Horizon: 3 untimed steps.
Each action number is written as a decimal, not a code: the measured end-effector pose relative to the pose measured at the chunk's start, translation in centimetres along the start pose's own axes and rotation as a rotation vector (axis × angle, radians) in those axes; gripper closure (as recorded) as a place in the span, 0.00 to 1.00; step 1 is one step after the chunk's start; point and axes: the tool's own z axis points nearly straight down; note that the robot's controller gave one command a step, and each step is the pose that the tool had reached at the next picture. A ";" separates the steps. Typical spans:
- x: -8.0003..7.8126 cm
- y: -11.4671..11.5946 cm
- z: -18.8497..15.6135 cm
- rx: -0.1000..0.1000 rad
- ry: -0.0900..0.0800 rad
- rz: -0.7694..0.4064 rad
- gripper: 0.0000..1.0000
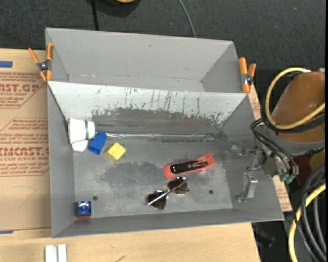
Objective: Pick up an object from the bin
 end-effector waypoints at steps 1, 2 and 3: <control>-0.2 0.1 -0.4 0.001 -0.008 -0.002 0.00; -5.8 3.3 6.5 0.002 -0.011 -0.088 0.00; -6.7 4.4 8.7 -0.001 -0.002 -0.092 0.00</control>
Offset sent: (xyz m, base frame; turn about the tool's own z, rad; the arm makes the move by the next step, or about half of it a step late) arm 0.0939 0.0582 -0.1204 -0.1509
